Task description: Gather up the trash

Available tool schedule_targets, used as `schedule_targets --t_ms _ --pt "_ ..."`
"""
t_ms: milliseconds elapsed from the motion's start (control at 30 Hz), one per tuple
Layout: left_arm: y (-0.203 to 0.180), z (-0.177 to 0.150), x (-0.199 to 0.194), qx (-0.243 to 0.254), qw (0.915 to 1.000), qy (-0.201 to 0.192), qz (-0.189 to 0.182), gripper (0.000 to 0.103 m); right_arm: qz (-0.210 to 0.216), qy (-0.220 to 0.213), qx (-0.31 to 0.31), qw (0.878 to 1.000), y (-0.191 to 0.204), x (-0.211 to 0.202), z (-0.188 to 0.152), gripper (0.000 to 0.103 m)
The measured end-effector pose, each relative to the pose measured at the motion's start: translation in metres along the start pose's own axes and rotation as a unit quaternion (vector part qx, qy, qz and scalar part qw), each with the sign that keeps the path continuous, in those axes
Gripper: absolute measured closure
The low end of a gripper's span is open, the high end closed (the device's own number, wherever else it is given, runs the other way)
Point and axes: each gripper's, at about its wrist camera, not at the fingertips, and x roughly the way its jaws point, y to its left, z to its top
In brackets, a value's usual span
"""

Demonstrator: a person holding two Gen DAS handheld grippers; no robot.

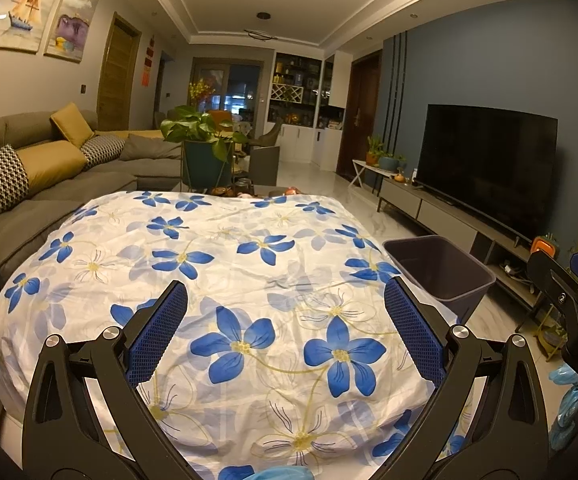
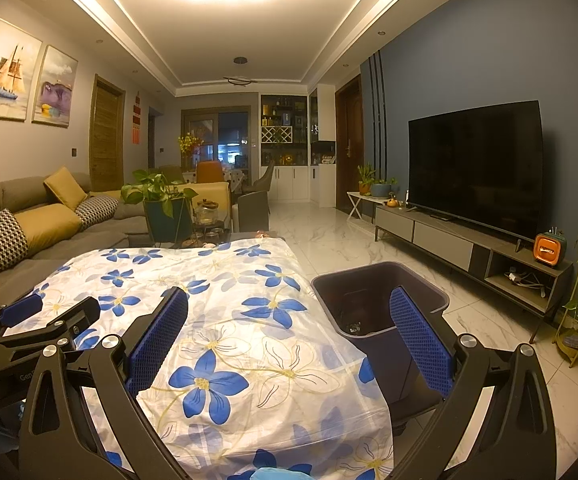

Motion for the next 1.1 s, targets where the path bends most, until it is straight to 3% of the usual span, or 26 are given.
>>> schedule_targets --t_ms 1100 --pt "-0.0011 0.0004 -0.0002 0.001 1.0 0.001 0.0 0.006 0.0 -0.001 0.0 1.0 -0.0017 -0.0003 0.0 0.005"
